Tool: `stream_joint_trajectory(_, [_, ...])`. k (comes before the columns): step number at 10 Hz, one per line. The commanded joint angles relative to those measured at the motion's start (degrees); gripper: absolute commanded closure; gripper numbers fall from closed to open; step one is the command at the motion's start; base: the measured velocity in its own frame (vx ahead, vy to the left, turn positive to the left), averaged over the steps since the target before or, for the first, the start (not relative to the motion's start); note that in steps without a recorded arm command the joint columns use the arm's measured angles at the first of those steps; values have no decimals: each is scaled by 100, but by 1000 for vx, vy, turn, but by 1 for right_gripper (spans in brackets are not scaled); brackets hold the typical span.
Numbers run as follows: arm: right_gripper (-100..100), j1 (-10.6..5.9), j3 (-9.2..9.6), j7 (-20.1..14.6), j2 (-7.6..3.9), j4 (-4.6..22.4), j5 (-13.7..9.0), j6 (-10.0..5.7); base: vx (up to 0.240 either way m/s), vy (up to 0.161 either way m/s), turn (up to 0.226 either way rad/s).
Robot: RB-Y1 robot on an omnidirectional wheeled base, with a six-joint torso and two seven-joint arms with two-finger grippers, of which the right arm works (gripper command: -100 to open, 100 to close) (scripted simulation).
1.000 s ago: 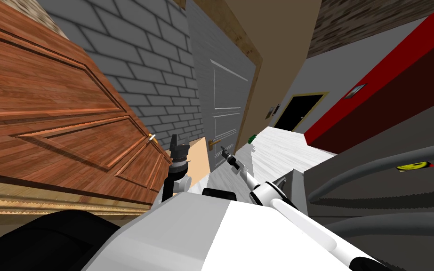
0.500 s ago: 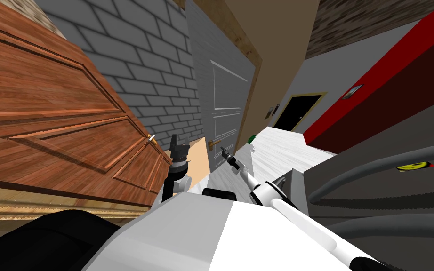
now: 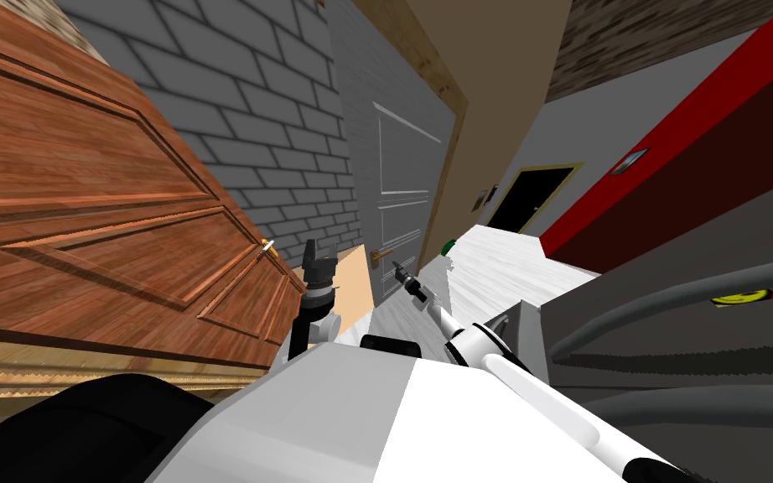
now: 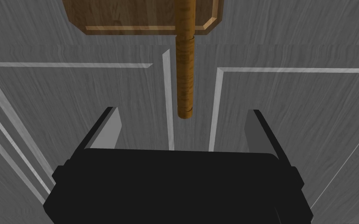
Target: Push the door open
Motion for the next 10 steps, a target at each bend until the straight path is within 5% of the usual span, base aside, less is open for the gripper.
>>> stream_joint_trajectory(1, [-100, 0, 1, 0, 1, 0, 0, 0, -13, -5, 16])
stream_joint_trajectory(10, [-100, -6, -32, 53, 23, 14, -23, 33, 29, 17, 5])
